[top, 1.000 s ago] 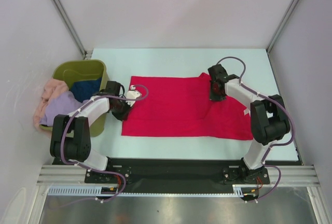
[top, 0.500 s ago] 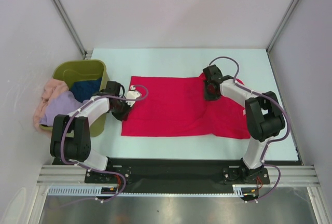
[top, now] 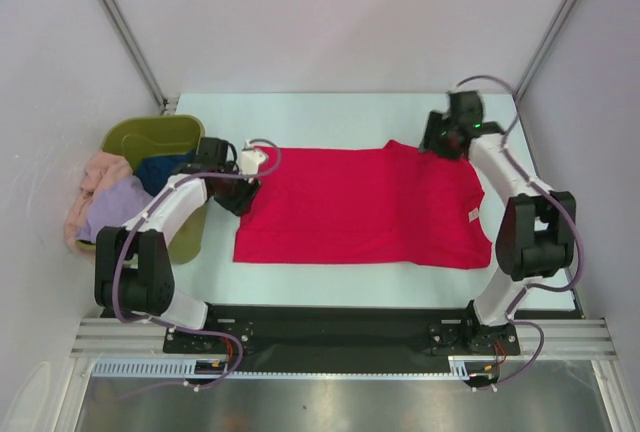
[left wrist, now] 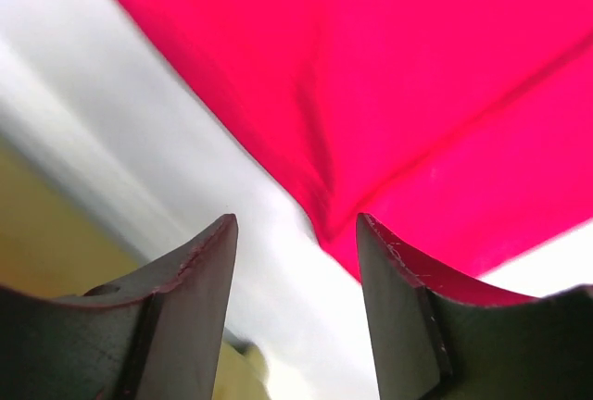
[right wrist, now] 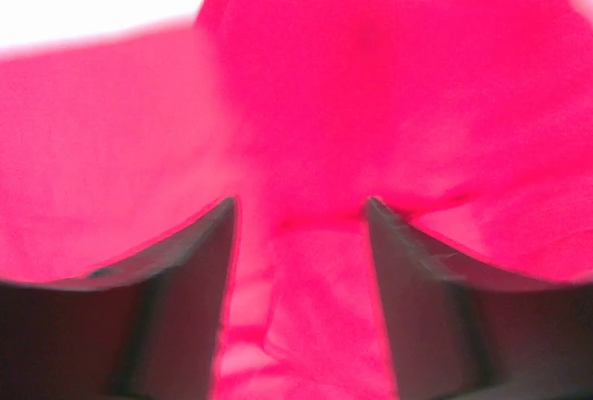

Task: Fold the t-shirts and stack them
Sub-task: Fold the tshirt

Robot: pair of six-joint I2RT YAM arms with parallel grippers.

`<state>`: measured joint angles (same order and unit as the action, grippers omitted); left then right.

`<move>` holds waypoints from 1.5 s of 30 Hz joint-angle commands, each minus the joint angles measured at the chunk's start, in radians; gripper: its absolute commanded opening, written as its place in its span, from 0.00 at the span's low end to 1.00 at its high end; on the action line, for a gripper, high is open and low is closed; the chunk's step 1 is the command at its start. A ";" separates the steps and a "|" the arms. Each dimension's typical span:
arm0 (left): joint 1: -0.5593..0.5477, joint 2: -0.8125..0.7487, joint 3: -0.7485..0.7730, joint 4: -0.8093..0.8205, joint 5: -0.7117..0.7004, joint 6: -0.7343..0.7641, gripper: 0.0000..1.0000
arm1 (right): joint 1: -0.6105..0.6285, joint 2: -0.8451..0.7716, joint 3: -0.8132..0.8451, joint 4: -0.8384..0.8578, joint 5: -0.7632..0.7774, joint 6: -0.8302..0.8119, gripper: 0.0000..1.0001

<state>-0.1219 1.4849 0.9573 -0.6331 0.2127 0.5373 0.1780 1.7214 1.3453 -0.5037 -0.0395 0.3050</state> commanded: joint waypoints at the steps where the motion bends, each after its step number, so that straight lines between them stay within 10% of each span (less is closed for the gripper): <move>1: 0.001 -0.035 0.122 0.114 0.071 -0.121 0.60 | -0.145 -0.013 0.148 -0.010 -0.022 -0.038 0.56; 6: 0.001 0.096 0.279 0.228 -0.079 -0.273 0.60 | -0.242 0.210 0.360 -0.088 -0.022 -0.072 0.39; 18: 0.010 0.495 0.638 0.207 -0.113 -0.408 0.63 | -0.219 0.734 0.957 -0.374 0.016 -0.196 0.49; 37: 0.045 0.828 0.896 0.090 0.011 -0.412 0.61 | -0.189 0.758 0.910 -0.453 0.038 -0.302 0.49; 45: 0.050 0.821 0.871 0.137 0.094 -0.415 0.39 | -0.186 0.718 0.874 -0.441 0.016 -0.296 0.09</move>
<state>-0.0753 2.2997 1.8263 -0.5110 0.2268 0.1207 -0.0162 2.4928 2.2387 -0.9218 -0.0090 0.0063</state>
